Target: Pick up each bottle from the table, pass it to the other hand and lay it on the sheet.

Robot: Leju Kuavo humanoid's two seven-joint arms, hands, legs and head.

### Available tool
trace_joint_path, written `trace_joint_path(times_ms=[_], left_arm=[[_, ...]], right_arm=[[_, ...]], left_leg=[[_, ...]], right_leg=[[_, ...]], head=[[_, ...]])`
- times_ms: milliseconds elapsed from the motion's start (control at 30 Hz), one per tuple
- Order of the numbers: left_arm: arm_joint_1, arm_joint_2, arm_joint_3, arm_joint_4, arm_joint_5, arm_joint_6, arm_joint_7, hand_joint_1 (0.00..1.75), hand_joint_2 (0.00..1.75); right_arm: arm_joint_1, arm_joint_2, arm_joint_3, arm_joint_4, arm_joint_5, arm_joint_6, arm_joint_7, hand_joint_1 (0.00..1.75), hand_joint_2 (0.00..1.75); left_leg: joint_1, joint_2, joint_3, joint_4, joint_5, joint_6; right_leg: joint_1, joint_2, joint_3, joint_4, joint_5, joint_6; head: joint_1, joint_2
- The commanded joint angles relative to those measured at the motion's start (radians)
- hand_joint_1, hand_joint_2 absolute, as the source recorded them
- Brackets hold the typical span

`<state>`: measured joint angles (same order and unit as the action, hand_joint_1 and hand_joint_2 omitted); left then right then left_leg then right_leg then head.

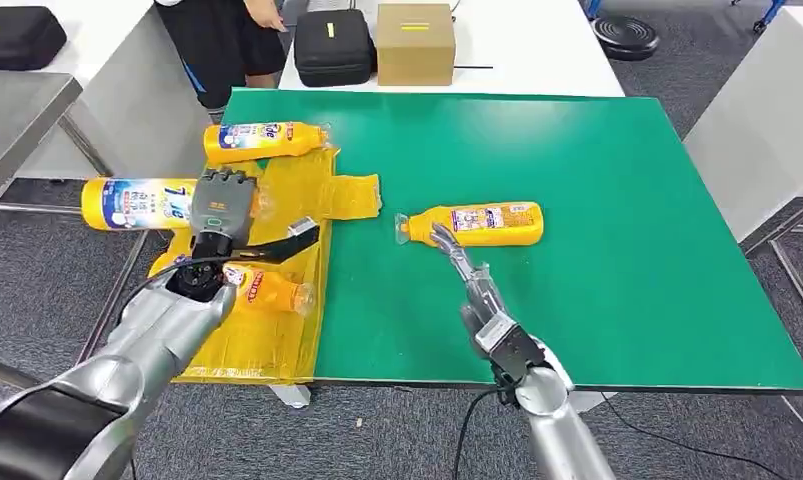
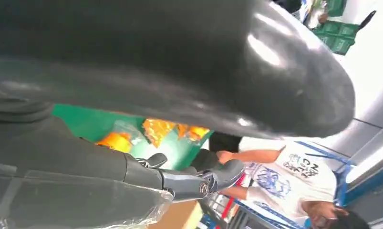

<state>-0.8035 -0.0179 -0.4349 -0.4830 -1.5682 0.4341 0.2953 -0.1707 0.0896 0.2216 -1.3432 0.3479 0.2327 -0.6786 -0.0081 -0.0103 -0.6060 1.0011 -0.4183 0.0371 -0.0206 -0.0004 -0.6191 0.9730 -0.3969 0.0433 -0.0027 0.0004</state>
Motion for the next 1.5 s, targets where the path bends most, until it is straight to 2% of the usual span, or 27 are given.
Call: trace_joint_path(times_ms=[33,233,333,433,533,567,700,733,800,867,900,933,1167,1233,1300,1433,1500], left_arm=[[0.169,0.202,-0.202,-0.340,-0.003,-0.131,0.080,1.75,1.75],[0.338,0.306,-0.124,-0.554,-0.003,-0.132,0.013,1.75,1.75],[0.426,0.369,-0.136,-0.714,-0.003,-0.130,0.019,1.75,1.75],[0.475,0.396,-0.117,-0.816,-0.003,-0.152,0.014,1.75,1.75],[0.485,0.396,-0.107,-0.842,-0.003,-0.137,-0.003,1.75,1.75],[0.495,0.420,-0.115,-0.873,-0.003,-0.119,0.011,1.75,1.75],[0.600,0.446,-0.038,-1.054,-0.003,-0.093,-0.020,1.75,1.75],[0.624,0.422,-0.001,-1.076,-0.003,-0.098,-0.053,1.75,1.75],[0.654,0.423,0.051,-1.109,0.019,-0.056,-0.088,1.75,1.75],[0.702,0.369,0.113,-1.174,-0.003,-0.055,-0.134,1.75,1.75],[0.726,0.321,0.170,-1.198,0.026,-0.078,-0.217,1.75,1.75],[0.733,0.305,0.184,-1.202,0.095,-0.118,-0.276,1.75,1.75],[0.828,0.282,0.203,-1.184,0.128,-0.239,-0.278,1.75,1.75],[0.837,0.283,0.200,-1.184,0.128,-0.235,-0.279,1.75,1.75],[0.834,0.284,0.202,-1.185,0.128,-0.235,-0.279,1.75,1.75],[0.851,0.275,0.208,-1.197,0.089,-0.247,-0.251,1.75,1.75],[0.879,0.257,0.209,-1.190,0.070,-0.271,-0.230,1.75,1.75]], right_arm=[[0.066,-0.004,-0.062,-0.038,0.024,0.009,0.002,0.00,0.00],[0.095,-0.003,-0.082,-0.045,0.029,0.011,-0.007,0.00,0.00],[0.122,0.000,-0.091,-0.064,0.038,0.008,-0.010,0.00,0.00],[0.130,0.000,-0.095,-0.072,0.041,0.008,-0.010,0.00,0.00],[0.130,0.003,-0.099,-0.072,0.042,0.007,-0.010,0.00,0.00],[0.134,0.005,-0.103,-0.075,0.045,0.005,-0.007,0.00,0.00],[0.159,0.018,-0.121,-0.096,0.059,0.003,-0.002,0.00,0.00],[0.162,0.018,-0.122,-0.099,0.062,0.003,-0.002,0.00,0.00],[0.173,0.016,-0.119,-0.109,0.071,0.000,0.001,0.00,0.00],[0.187,0.013,-0.125,-0.118,0.073,-0.004,0.002,0.00,0.00],[0.195,0.010,-0.127,-0.123,0.073,-0.008,0.003,0.00,0.00],[0.196,0.011,-0.132,-0.125,0.073,-0.008,0.003,0.00,0.00],[0.169,0.021,-0.145,-0.109,0.071,0.001,0.004,0.00,0.00],[0.167,0.021,-0.145,-0.109,0.071,0.001,0.004,0.00,0.00],[0.167,0.021,-0.145,-0.108,0.071,0.001,0.004,0.00,0.00],[0.159,0.021,-0.143,-0.101,0.070,0.005,0.005,0.00,0.00],[0.153,0.022,-0.140,-0.099,0.071,0.008,0.006,0.00,0.00]], left_leg=[[0.001,0.004,0.005,-0.001,-0.003,-0.002],[0.001,0.005,0.003,-0.001,-0.002,-0.002],[0.002,0.007,0.006,0.000,-0.005,-0.003],[0.002,0.005,0.003,0.000,-0.004,-0.003],[0.002,0.003,0.002,0.001,-0.004,-0.003],[0.003,0.004,0.004,0.001,-0.005,-0.003],[0.003,0.005,0.004,0.002,-0.005,-0.004],[0.002,0.005,0.003,0.000,-0.005,-0.003],[0.003,0.004,0.003,0.001,-0.006,-0.003],[0.001,0.002,0.001,-0.001,-0.003,-0.002],[0.003,0.003,0.003,0.001,-0.005,-0.003],[0.003,0.003,0.004,0.001,-0.006,-0.003],[0.000,0.004,0.003,-0.001,-0.004,-0.003],[0.002,0.006,0.007,-0.001,-0.006,-0.004],[0.001,0.003,0.002,-0.001,-0.004,-0.003],[0.004,0.003,0.007,0.001,-0.008,-0.005],[0.001,0.003,0.002,-0.001,-0.003,-0.003]], right_leg=[[0.001,0.003,0.004,-0.001,-0.002,-0.002],[0.001,0.004,0.002,-0.001,-0.001,-0.002],[0.002,0.005,0.004,0.000,-0.003,-0.003],[0.002,0.004,0.001,0.000,-0.002,-0.002],[0.002,0.002,0.001,0.000,-0.003,-0.002],[0.003,0.003,0.003,0.000,-0.003,-0.003],[0.003,0.003,0.003,0.001,-0.004,-0.003],[0.002,0.004,0.001,0.000,-0.003,-0.003],[0.003,0.003,0.003,0.000,-0.004,-0.003],[0.001,0.001,0.000,0.000,-0.002,-0.002],[0.003,0.002,0.002,0.000,-0.004,-0.003],[0.003,0.002,0.004,0.000,-0.004,-0.003],[0.000,0.003,0.001,-0.001,-0.002,-0.002],[0.003,0.004,0.005,-0.002,-0.003,-0.003],[0.001,0.002,0.000,-0.001,-0.002,-0.002],[0.004,0.001,0.007,0.000,-0.006,-0.004],[0.001,0.002,0.000,-0.001,-0.001,-0.002]], head=[[0.000,0.000],[0.000,0.000],[0.000,0.000],[0.000,0.000],[0.000,0.000],[0.000,0.000],[0.000,0.000],[0.000,0.000],[0.000,0.000],[0.000,0.000],[0.000,0.000],[0.000,0.000],[0.000,0.000],[0.000,0.000],[0.000,0.000],[0.000,0.000],[0.000,0.000]])
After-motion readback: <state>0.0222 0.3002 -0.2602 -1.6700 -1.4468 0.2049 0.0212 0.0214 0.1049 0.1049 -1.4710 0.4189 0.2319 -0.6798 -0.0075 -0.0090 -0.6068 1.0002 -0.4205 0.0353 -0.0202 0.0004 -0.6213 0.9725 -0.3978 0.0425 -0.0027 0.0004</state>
